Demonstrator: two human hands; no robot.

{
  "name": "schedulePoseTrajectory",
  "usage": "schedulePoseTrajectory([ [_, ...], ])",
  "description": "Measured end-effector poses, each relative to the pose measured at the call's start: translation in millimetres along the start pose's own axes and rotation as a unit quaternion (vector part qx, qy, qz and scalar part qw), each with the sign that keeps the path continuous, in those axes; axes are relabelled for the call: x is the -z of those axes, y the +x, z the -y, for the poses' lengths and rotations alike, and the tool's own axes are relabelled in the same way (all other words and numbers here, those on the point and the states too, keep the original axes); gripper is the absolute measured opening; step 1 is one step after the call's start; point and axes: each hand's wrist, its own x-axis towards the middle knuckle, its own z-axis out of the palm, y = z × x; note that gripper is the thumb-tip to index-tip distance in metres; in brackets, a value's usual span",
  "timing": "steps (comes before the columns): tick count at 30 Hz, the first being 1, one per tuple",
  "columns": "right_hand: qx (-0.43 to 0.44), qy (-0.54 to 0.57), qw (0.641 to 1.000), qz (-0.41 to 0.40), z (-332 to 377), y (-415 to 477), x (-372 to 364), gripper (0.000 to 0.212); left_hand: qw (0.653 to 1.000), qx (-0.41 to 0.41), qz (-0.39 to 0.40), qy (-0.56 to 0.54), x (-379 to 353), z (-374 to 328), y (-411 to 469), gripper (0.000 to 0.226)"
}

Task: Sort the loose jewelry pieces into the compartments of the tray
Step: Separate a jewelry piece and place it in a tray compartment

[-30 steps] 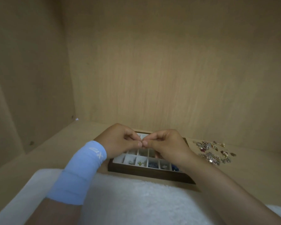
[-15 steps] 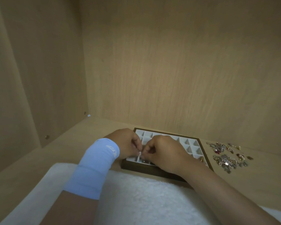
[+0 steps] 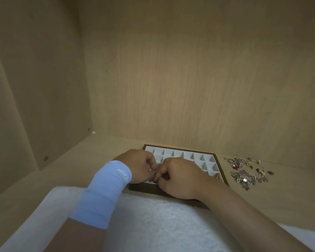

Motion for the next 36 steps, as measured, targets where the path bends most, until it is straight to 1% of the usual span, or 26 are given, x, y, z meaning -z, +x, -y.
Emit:
schedulePoseTrajectory([
  [2, -0.004, 0.013, 1.000, 0.010, -1, 0, 2, 0.024, 1.000, -0.004, -0.001, 0.005, -1, -2, 0, 0.009],
  [5, -0.013, 0.041, 0.999, 0.004, -10, -2, 14, 0.018, 0.999, -0.025, -0.025, 0.012, -2, -5, 0, 0.010],
  [9, -0.050, 0.083, 0.994, -0.045, -40, -13, 47, 0.013, 0.994, -0.083, -0.075, 0.003, -12, -16, -1, 0.004],
  [11, -0.088, 0.079, 0.990, -0.078, -63, -23, 63, 0.011, 0.990, -0.110, -0.092, -0.008, -20, -25, 0, 0.007],
  [13, -0.139, 0.062, 0.984, -0.097, -90, -34, 75, 0.014, 0.986, -0.135, -0.099, -0.021, -28, -39, 1, 0.011],
  [15, -0.203, 0.039, 0.974, -0.092, -116, -44, 81, 0.018, 0.984, -0.154, -0.088, -0.026, -36, -57, 5, 0.018],
  [17, -0.263, 0.016, 0.962, -0.076, -135, -50, 82, 0.015, 0.982, -0.170, -0.075, -0.018, -42, -77, 12, 0.028],
  [19, -0.289, -0.001, 0.956, -0.050, -146, -52, 75, 0.008, 0.982, -0.178, -0.060, -0.005, -48, -97, 22, 0.040],
  [22, -0.281, -0.005, 0.959, -0.034, -149, -49, 65, 0.002, 0.984, -0.171, -0.035, 0.023, -56, -122, 42, 0.057],
  [26, -0.258, -0.032, 0.966, -0.019, -150, -46, 62, 0.026, 0.983, -0.142, 0.017, 0.116, -71, -144, 66, 0.088],
  [28, -0.253, -0.030, 0.967, -0.017, -151, -46, 60, 0.025, 0.979, -0.124, 0.050, 0.157, -78, -147, 73, 0.099],
  [30, -0.252, -0.022, 0.967, -0.024, -152, -47, 58, 0.022, 0.977, -0.120, 0.064, 0.161, -83, -145, 79, 0.104],
  [33, -0.251, -0.010, 0.967, -0.037, -154, -46, 59, 0.019, 0.977, -0.134, 0.065, 0.155, -81, -140, 83, 0.106],
  [36, -0.246, -0.020, 0.968, -0.050, -156, -46, 59, 0.016, 0.980, -0.139, 0.069, 0.123, -78, -137, 85, 0.097],
])
